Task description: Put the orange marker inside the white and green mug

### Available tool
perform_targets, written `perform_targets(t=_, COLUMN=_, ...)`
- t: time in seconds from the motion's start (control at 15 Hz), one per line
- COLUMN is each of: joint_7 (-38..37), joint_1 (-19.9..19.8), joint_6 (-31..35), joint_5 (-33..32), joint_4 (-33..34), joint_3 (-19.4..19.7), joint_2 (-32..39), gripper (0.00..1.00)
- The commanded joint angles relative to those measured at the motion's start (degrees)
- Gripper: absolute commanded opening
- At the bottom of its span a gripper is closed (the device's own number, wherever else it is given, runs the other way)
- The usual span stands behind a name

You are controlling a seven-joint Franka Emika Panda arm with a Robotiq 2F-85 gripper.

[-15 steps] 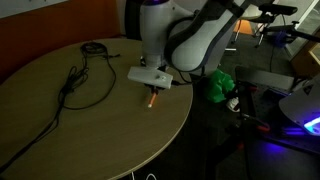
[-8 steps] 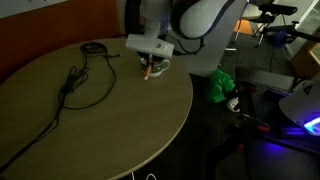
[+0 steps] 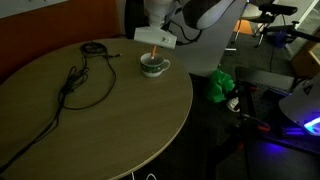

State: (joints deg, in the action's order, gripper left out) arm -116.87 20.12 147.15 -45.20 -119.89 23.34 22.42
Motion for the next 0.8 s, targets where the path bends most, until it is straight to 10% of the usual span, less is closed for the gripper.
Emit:
perform_targets(t=0.0, joint_7=-11.19, joint_1=-0.81, joint_6=-6.79, joint_5=-9.58, joint_4=3.34, joint_3=-1.89, joint_2=2.42, gripper=0.05)
perform_targets(t=0.27, joint_7=-16.85, joint_1=-3.96, joint_6=-13.53, joint_5=-14.81, joint_4=5.07, joint_3=-7.52, joint_2=5.69, gripper=0.05)
perform_targets(t=0.4, joint_7=-18.98, joint_1=-5.30, joint_6=-15.92, joint_5=-15.58, joint_4=6.03, joint_3=-9.91, joint_2=7.33, gripper=0.44)
perform_targets(t=0.73, joint_7=-20.01, joint_1=-9.31, joint_6=-13.77, joint_5=-14.58, joint_4=5.75, joint_3=-14.02, joint_2=5.99, gripper=0.69)
